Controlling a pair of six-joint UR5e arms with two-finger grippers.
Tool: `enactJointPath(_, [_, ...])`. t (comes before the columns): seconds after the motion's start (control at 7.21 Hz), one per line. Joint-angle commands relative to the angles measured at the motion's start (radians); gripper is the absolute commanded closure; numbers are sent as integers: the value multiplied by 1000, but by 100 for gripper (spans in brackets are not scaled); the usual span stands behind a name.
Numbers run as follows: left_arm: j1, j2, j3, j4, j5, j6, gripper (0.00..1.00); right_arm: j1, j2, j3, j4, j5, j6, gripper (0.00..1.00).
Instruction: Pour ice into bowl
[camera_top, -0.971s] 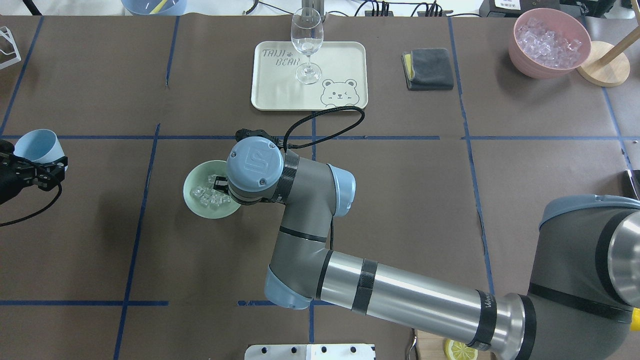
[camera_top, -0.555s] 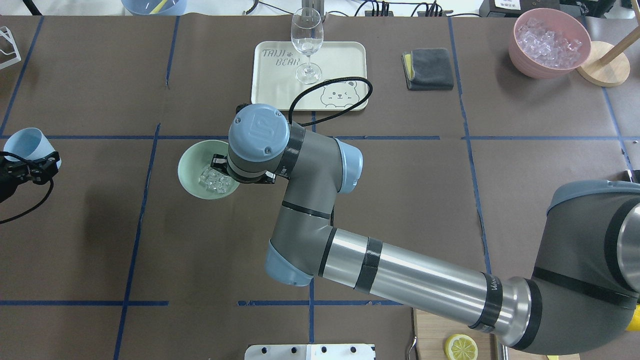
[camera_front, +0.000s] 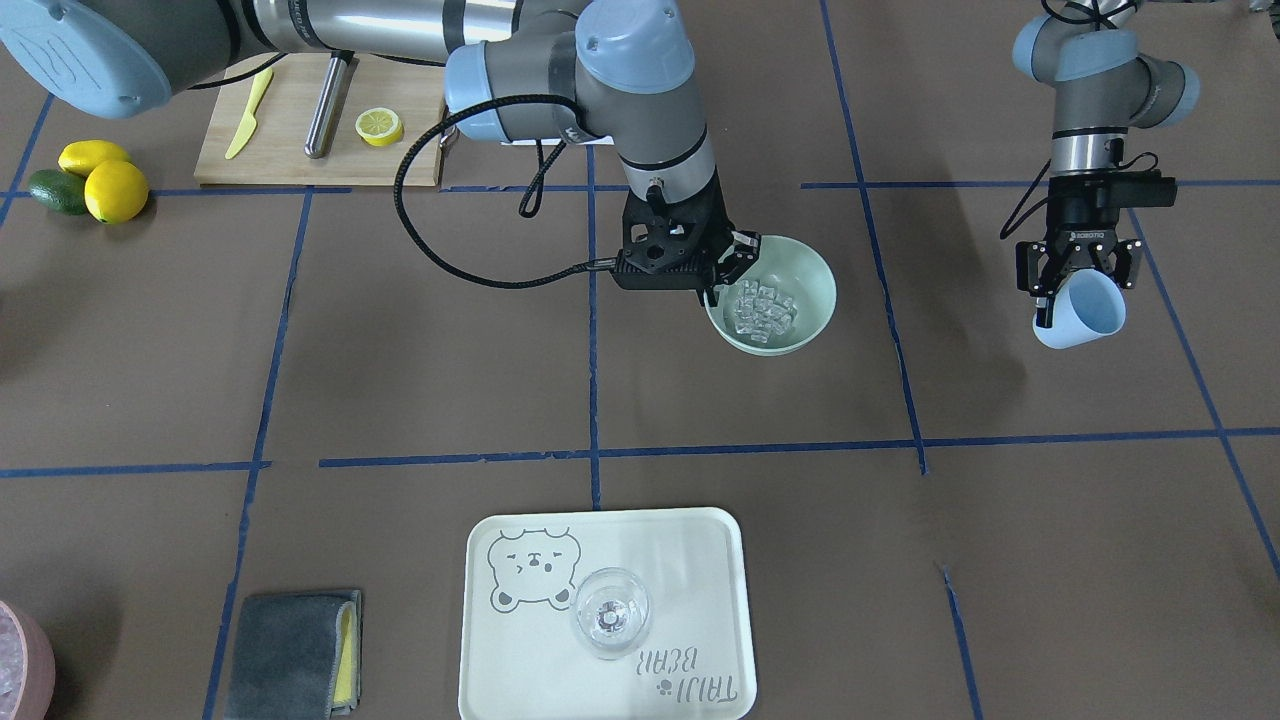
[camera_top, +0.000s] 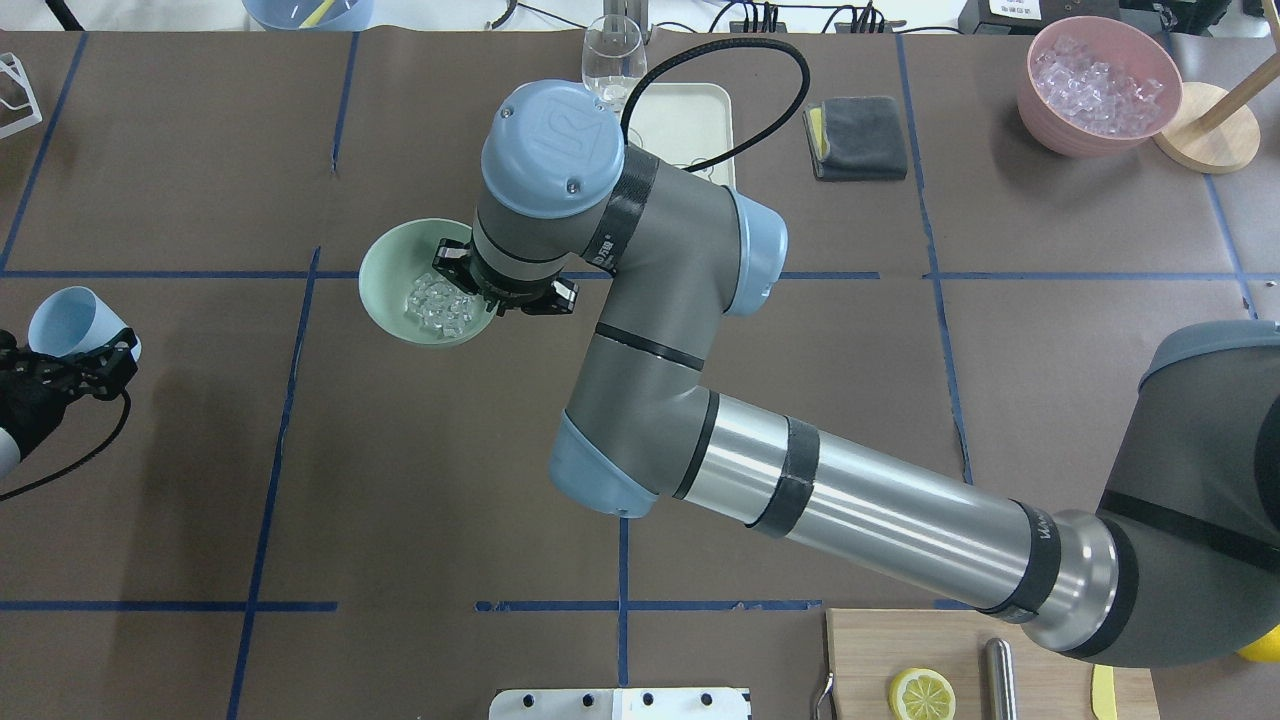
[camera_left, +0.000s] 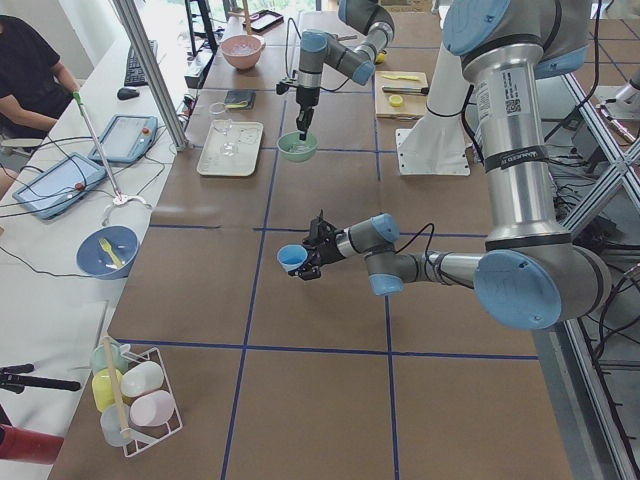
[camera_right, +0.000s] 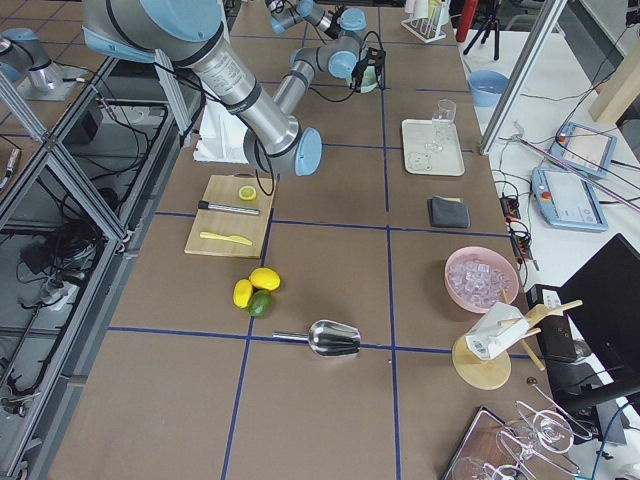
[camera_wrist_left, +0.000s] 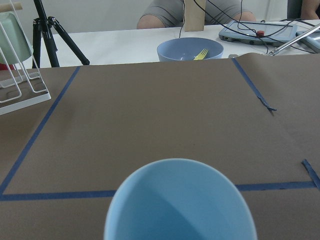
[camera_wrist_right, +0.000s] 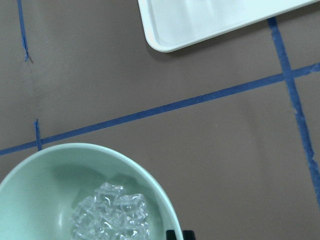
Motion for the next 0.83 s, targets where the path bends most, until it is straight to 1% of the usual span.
enactJointPath(0.0, [67, 0, 30, 2, 85, -33, 100, 31, -97, 145, -68, 7, -4, 100])
enactJointPath(0.28, [69, -5, 45, 2, 87, -33, 100, 45, -140, 211, -117, 8, -7, 100])
enactJointPath(0.42, [71, -17, 48, 2, 87, -34, 88, 46, -148, 213, -120, 8, -7, 100])
enactJointPath(0.55, [69, -17, 48, 2, 87, -34, 72, 56, -171, 230, -132, 10, -8, 100])
enactJointPath(0.69, [69, -17, 47, 0, 87, -34, 64, 62, -221, 297, -170, 10, -29, 100])
